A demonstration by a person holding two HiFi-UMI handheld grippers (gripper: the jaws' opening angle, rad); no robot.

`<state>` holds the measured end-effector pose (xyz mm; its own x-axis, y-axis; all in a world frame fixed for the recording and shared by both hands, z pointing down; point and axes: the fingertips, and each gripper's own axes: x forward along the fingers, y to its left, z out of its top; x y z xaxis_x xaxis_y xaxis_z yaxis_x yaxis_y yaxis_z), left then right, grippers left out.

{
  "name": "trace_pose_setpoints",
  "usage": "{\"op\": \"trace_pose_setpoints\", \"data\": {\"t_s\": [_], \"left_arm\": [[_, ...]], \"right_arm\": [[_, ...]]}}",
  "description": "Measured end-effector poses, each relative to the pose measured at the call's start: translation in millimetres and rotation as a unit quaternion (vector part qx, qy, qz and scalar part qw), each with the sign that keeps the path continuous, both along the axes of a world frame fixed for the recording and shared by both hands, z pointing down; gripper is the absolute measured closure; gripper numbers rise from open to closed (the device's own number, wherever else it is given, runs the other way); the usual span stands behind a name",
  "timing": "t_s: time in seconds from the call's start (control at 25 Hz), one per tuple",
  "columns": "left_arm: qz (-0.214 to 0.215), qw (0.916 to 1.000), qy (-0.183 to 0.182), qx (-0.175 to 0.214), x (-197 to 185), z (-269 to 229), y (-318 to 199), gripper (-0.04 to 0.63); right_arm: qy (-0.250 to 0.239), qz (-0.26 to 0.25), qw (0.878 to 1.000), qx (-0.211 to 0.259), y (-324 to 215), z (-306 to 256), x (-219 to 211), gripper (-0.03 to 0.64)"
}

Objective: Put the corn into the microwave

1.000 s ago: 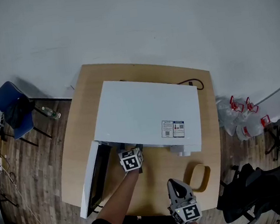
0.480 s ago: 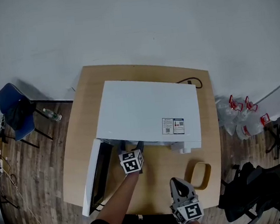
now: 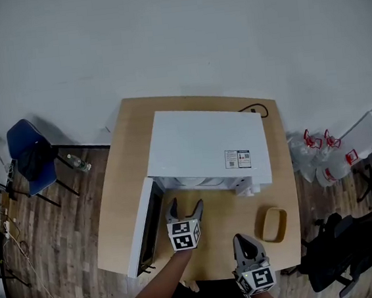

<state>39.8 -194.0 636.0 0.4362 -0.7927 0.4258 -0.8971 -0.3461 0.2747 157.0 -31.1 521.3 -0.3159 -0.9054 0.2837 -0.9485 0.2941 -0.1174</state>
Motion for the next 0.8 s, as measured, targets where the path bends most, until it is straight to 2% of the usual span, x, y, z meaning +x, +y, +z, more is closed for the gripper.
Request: {"op": "trace_pose_setpoints", "data": {"t_s": [0.36, 0.48, 0.64, 0.8], "left_arm": [[0.076, 0.9949, 0.040, 0.053, -31.4, -79.3, 104.9, 0.233], [0.075, 0.9922, 0.048, 0.087, -55.5, -114.7, 137.3, 0.235], [0.079, 0.9878, 0.057, 0.121, -84.3, -157.2, 186.9, 0.235], [0.073, 0.9860, 0.087, 0.123, -112.5, -184.1, 235.8, 0.239]], "right_arm": [[0.020, 0.051, 0.998, 0.026, 55.0, -22.9, -31.9, 0.558], [0.021, 0.073, 0.997, 0.032, 76.8, -34.9, -43.1, 0.558], [-0.001, 0.117, 0.992, 0.035, 109.1, -62.0, -52.0, 0.558], [0.013, 0.102, 0.993, 0.062, 138.9, -94.6, -81.7, 0.558]]}}
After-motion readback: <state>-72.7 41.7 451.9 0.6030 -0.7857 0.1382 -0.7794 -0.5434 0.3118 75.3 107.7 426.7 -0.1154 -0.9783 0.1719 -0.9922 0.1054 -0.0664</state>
